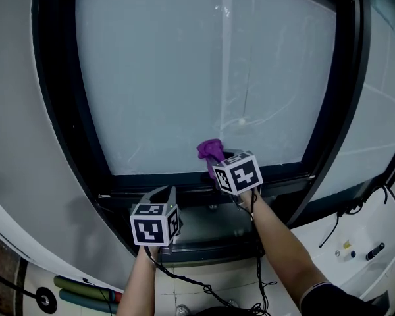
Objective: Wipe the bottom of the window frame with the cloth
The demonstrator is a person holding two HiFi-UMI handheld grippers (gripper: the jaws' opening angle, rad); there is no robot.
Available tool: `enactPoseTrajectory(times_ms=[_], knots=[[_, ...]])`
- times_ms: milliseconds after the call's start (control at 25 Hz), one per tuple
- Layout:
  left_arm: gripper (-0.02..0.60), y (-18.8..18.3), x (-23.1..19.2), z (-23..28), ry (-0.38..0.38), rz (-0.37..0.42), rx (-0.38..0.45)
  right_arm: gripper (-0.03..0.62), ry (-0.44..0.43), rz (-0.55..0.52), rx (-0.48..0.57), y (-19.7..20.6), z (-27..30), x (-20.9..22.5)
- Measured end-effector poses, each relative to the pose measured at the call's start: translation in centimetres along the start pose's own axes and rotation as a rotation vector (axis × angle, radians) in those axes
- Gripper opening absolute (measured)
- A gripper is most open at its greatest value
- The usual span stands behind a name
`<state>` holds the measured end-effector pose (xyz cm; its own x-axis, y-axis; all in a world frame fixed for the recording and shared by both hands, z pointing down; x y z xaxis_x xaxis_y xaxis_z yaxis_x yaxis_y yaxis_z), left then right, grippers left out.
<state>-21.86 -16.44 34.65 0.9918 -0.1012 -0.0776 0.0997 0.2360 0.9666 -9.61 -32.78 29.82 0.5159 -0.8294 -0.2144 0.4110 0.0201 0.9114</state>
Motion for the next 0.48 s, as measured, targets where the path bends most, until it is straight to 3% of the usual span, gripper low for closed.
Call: enactPoseTrajectory(times_ms=[280, 480], knots=[[0.005, 0.6, -1.9, -0.9, -0.004, -0.011, -0.004, 0.092, -0.038, -0.004, 0.009, -1.5, 1.5, -4.1], [0.005, 0.7, -3.9, -1.8, -0.005, -0.007, -0.004, 0.094, 0.043, 0.041, -0.033, -0.9, 2.6, -5.8]])
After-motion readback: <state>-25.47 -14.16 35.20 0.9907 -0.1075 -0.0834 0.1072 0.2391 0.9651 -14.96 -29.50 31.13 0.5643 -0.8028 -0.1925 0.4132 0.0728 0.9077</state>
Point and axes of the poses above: the fingertips, and each gripper's own axes: z forward along the fingers, x to its right, y out of its underside, the point moved 7 cm from there along -z, backward along the fingers, and after that the axes turned 1 degree about -y, right-handed, at the moved point
